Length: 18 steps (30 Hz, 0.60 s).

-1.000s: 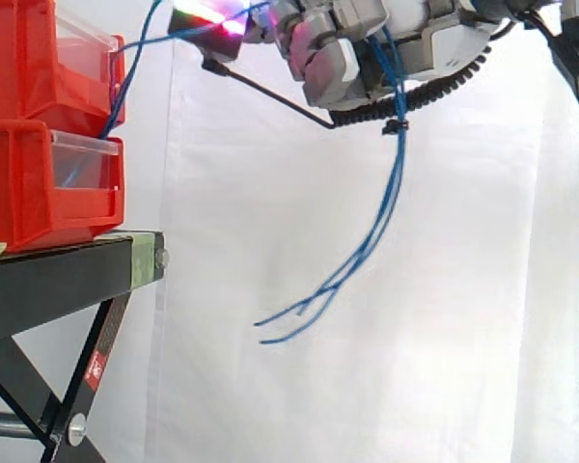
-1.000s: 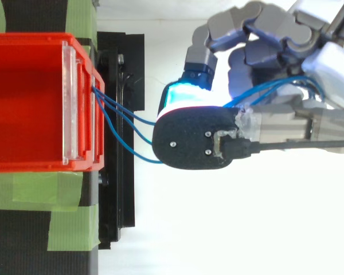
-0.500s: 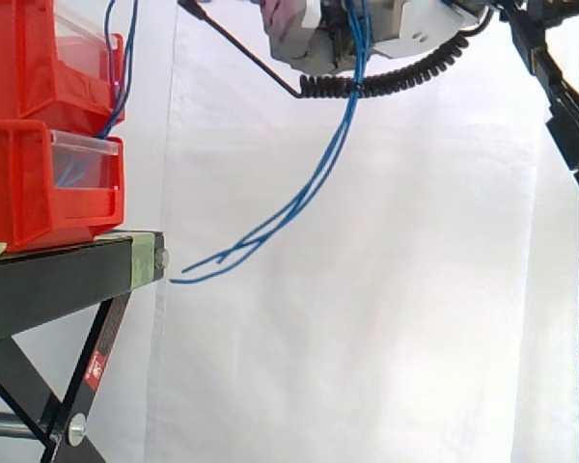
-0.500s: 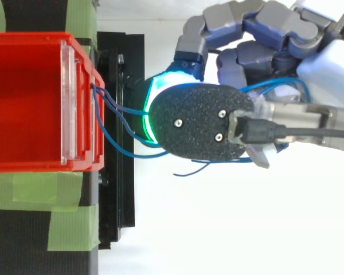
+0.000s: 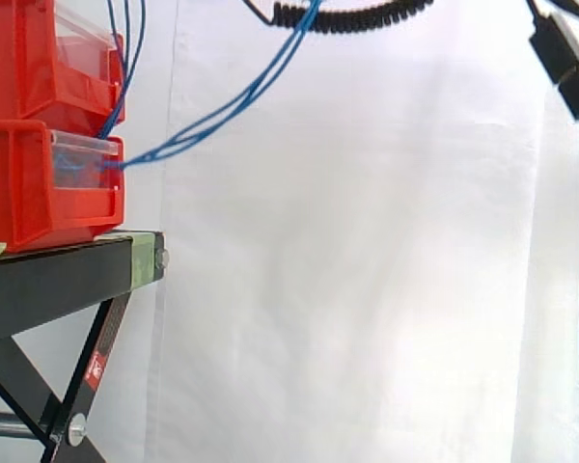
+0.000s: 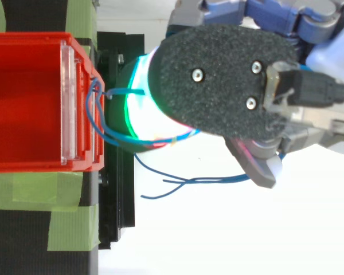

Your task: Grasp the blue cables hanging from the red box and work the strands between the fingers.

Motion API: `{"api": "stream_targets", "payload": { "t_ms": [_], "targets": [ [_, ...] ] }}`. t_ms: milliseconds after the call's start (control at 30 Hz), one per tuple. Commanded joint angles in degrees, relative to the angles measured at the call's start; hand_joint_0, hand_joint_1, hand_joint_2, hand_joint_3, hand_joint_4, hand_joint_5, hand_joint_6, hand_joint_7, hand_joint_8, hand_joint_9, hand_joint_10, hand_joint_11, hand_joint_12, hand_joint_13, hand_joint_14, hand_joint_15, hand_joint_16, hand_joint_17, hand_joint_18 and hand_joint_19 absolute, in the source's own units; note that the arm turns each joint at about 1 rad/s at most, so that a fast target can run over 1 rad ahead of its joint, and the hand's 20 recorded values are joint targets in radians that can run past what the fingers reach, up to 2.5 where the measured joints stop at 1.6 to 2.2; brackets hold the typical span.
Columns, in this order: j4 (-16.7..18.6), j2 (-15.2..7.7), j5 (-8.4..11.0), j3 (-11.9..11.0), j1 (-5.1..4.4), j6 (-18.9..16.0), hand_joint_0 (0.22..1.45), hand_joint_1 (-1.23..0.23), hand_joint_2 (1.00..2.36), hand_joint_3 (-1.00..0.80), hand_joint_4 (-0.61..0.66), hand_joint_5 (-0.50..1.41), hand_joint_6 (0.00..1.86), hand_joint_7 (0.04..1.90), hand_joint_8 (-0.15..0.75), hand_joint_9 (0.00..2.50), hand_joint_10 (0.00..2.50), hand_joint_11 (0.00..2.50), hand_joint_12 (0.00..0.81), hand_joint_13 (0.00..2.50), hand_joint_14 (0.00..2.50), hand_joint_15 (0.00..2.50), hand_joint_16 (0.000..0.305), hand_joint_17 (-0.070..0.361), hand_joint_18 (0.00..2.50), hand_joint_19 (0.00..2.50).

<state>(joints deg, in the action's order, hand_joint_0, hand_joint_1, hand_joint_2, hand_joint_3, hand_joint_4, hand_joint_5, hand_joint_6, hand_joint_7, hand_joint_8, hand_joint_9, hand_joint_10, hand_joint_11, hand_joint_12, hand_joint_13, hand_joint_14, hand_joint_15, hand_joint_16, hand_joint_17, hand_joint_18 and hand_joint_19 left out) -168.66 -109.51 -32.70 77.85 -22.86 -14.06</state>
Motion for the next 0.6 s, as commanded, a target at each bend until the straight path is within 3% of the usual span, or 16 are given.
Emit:
{"api": "stream_targets", "payload": {
  "t_ms": [0,133,267,300,333,433,567],
  "targets": [
    [-2.81,0.00,1.77,-2.88,-0.70,-0.53,0.87,-0.66,1.01,-0.21,0.17,0.12,1.20,1.09,0.376,0.67,2.50,2.46,0.418,1.00,2.50,1.32,0.045,0.102,1.37,1.28],
    [-2.99,0.00,3.09,-3.93,-1.22,1.94,0.87,-0.66,1.01,-0.21,0.17,0.12,1.20,1.09,0.376,0.67,2.50,2.46,0.418,1.00,2.50,1.32,0.045,0.102,1.37,1.28],
    [-6.50,-0.09,3.44,-3.32,-0.61,13.98,0.87,-0.66,1.01,-0.21,0.17,0.12,1.19,1.10,0.376,0.67,2.50,2.46,0.418,1.00,2.50,1.32,0.045,0.102,1.37,1.28],
    [-7.03,-0.09,3.35,-3.14,-0.61,15.65,0.87,-0.66,1.01,-0.21,0.17,0.12,1.20,1.09,0.376,0.67,2.50,2.46,0.418,1.00,2.50,1.32,0.045,0.102,1.37,1.28],
    [-8.17,-0.09,3.53,-2.97,-0.52,19.87,0.87,-0.66,1.01,-0.21,0.17,0.12,1.20,1.09,0.376,0.67,2.50,2.46,0.418,1.00,2.50,1.32,0.045,0.102,1.37,1.28],
    [-9.84,-0.09,3.53,-3.05,-0.43,25.49,0.87,-0.66,1.01,-0.22,0.17,0.12,1.19,1.10,0.376,0.67,2.50,2.46,0.418,1.00,2.50,1.32,0.045,0.102,1.37,1.28],
    [-10.72,-0.18,3.79,-2.88,-0.43,28.39,0.87,-0.66,1.01,-0.21,0.17,0.12,1.20,1.09,0.376,0.67,2.50,2.46,0.418,1.00,2.50,1.32,0.045,0.102,1.37,1.28]
  ]
}}
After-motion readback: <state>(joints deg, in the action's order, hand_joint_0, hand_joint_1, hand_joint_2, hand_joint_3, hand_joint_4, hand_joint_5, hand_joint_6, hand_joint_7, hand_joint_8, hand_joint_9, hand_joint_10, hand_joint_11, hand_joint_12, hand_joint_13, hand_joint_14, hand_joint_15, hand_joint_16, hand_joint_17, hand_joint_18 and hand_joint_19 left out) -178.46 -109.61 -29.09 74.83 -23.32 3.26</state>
